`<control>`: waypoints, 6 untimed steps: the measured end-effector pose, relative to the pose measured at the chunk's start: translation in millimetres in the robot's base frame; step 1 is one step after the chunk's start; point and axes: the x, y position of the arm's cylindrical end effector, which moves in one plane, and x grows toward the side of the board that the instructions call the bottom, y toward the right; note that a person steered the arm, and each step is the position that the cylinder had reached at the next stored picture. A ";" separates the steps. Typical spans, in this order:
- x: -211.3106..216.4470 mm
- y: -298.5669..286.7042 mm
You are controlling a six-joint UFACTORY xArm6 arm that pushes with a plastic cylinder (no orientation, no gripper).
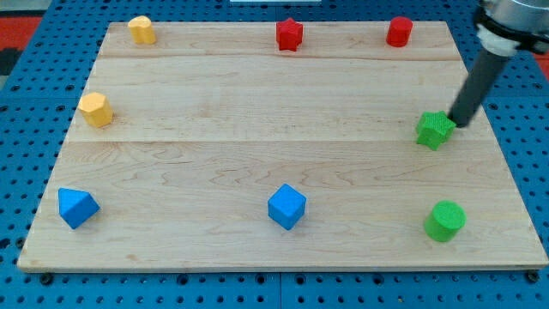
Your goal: Point at the green circle
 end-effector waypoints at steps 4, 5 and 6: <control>46.7 -163.7; 68.8 -71.6; 126.3 36.4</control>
